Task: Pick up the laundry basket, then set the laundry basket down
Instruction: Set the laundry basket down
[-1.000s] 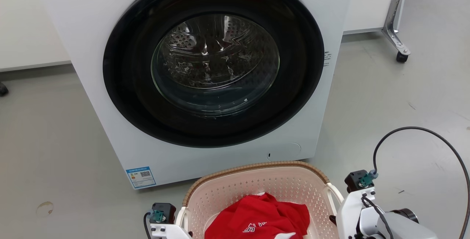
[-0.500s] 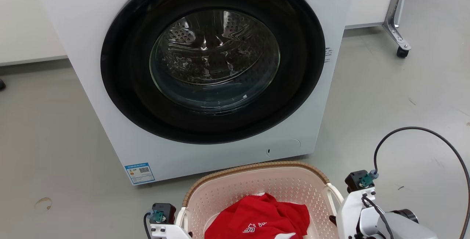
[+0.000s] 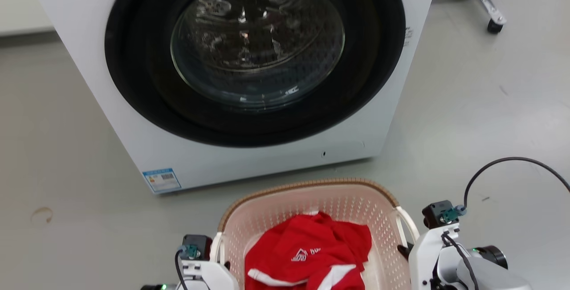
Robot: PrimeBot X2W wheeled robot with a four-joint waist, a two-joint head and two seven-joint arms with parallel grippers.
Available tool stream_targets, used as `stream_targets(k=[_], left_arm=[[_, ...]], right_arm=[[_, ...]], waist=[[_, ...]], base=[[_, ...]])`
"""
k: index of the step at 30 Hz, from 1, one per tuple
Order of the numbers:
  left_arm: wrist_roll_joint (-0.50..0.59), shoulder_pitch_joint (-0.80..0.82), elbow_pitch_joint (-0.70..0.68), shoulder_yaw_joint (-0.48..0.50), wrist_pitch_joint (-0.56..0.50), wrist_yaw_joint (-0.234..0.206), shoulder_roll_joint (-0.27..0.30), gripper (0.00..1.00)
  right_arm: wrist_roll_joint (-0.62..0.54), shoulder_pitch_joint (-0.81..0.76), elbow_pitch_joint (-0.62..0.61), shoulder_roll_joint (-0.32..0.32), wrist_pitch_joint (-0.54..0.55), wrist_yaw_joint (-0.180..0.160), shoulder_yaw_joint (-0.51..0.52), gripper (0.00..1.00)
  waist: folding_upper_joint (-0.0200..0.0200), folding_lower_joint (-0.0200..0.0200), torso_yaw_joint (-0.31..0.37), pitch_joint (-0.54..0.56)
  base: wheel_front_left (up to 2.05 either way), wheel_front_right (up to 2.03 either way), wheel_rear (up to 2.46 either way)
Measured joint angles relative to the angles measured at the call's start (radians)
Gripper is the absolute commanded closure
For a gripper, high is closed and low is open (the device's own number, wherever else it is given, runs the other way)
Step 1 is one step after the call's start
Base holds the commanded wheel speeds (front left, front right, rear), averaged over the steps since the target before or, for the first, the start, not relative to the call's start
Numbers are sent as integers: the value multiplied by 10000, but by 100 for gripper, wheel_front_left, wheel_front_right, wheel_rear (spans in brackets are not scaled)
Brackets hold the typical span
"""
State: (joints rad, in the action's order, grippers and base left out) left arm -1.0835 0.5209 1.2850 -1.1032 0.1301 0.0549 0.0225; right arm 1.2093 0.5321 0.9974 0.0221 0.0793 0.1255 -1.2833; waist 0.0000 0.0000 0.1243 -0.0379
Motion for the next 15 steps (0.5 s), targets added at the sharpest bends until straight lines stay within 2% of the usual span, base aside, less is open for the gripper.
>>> stream_targets(k=[8, 15], left_arm=[[249, 1297, -50, -10, 876, -702, -46, 100], [566, 2123, -318, 25, 1210, -1306, -82, 100]], right_arm=[[-207, 919, -161, 257, -1524, 0, -4, 100], [-376, 1482, -506, 667, -2458, 0, -8, 100]], waist=[[0, -1, -79, -1490], [0, 0, -163, -3116]], base=[[0, 0, 0], [0, 0, 0]])
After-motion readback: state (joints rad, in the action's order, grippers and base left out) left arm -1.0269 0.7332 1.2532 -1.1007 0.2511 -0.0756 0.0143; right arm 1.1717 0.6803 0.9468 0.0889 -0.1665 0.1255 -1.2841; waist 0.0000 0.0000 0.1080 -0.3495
